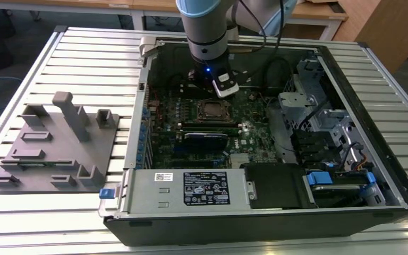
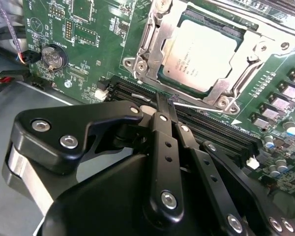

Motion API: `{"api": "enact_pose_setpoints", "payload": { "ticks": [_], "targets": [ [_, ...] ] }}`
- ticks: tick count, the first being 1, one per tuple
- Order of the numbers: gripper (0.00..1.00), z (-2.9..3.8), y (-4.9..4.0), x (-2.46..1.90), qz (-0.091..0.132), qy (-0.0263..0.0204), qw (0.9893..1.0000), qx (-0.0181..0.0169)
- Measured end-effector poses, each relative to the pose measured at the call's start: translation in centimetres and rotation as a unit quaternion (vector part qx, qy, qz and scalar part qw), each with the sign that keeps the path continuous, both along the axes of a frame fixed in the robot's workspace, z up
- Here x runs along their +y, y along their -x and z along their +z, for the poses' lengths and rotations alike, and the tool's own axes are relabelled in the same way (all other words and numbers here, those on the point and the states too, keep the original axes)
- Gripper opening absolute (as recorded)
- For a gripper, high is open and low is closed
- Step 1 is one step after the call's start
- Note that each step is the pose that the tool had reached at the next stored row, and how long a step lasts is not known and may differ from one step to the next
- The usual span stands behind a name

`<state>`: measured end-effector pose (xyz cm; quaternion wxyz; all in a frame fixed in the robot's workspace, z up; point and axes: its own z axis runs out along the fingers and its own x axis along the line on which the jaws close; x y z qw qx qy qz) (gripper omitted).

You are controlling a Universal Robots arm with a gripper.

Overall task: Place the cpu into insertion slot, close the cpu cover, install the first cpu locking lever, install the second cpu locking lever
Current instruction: 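Install the first cpu locking lever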

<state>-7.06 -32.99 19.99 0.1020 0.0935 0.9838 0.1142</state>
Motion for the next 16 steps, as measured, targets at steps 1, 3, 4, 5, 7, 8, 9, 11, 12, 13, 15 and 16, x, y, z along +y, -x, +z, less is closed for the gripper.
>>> {"api": "enact_pose_setpoints", "payload": {
  "ticks": [1, 3, 4, 5, 7, 8, 9, 11, 12, 13, 15, 16],
  "targets": [
    [0.11, -0.06, 0.03, -0.01, 0.000, -0.0002, 1.0000, -0.0023],
    [0.11, -0.16, 0.08, -0.02, 0.000, -0.0005, 1.0000, -0.0069],
    [0.11, -0.19, 0.11, -0.03, 0.000, -0.0009, 1.0000, -0.0087],
    [0.11, -0.22, 0.14, -0.03, 0.000, -0.0012, 0.9999, -0.0102],
    [0.11, -0.27, 0.21, -0.02, 0.000, -0.0015, 0.9999, -0.0114],
    [0.11, -0.27, 0.22, -0.02, -0.001, -0.0014, 0.9999, -0.0114],
    [0.11, -0.28, 0.23, -0.02, -0.004, -0.0014, 0.9999, -0.0113],
    [0.11, -0.29, 0.24, -0.01, -0.013, -0.0014, 0.9998, -0.0114],
    [0.11, -0.29, 0.24, -0.01, -0.019, -0.0013, 0.9998, -0.0114],
    [0.11, -0.29, 0.24, -0.01, -0.026, -0.0011, 0.9996, -0.0114],
    [0.11, -0.29, 0.25, -0.01, -0.036, -0.0010, 0.9993, -0.0114],
    [0.11, -0.29, 0.27, -0.01, -0.039, -0.0010, 0.9992, -0.0115]
  ]
}}
